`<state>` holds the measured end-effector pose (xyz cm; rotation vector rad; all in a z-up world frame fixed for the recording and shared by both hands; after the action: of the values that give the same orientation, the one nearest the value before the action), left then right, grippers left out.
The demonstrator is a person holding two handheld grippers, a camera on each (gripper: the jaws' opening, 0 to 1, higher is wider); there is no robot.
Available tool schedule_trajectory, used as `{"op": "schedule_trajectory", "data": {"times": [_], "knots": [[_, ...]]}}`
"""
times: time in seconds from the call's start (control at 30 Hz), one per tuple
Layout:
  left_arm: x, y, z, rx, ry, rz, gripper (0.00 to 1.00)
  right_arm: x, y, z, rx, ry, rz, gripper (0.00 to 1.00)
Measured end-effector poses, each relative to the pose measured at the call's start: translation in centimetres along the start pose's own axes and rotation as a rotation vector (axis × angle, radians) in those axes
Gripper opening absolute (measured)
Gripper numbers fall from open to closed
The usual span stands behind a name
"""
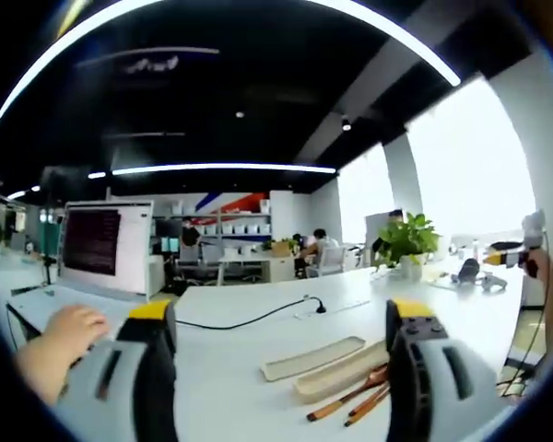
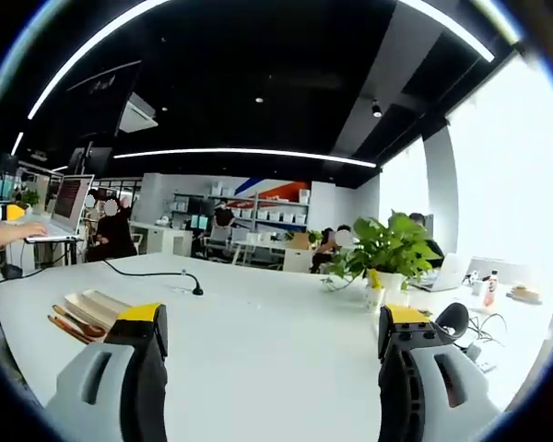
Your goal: Arrange the utensils inside the cutlery case until each visible utensil rests in its matching compartment.
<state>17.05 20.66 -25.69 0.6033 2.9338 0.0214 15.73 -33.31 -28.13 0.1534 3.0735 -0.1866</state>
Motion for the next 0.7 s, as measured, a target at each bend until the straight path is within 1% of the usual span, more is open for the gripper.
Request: {"op": "schedule_trajectory", "data": {"times": [0.2, 0.4, 0.53, 0.63, 0.7], "knots": [[0.16, 0.48, 0.03, 0.001, 0.002, -0.02, 1.0, 0.05, -0.1, -0.16, 0.003, -0.012, 0.009, 0.99], [0.1, 0.23, -0.01, 0.004, 0.0, -0.004, 1.0, 0.05, 0.05, -0.12, -0.006, -0.011, -0.002, 0.99], [-0.08, 0.07, 0.25, 0.008, 0.014, 0.007, 1.0, 0.06, 0.09, -0.06, -0.017, -0.01, -0.004, 0.97], [-0.23, -0.19, 0.44, 0.014, 0.025, 0.024, 0.99, -0.05, 0.09, 0.19, -0.009, 0.003, -0.003, 0.97], [-0.36, -0.3, 0.55, 0.015, 0.028, 0.03, 0.98, -0.05, 0.16, 0.16, -0.008, -0.005, -0.007, 0.96]]}}
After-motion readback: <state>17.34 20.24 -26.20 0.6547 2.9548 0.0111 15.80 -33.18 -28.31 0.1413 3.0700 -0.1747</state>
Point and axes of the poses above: the point that each gripper's makers call its tool centre point, and the gripper's own axes: x roughly backward along the fingers, y roughly to its left, z roughly out of its underside, the point moved 5 cm from there along x, roughly backward along the fingers, and after that the axes turned 7 degrees about z, right-handed, at the moved point
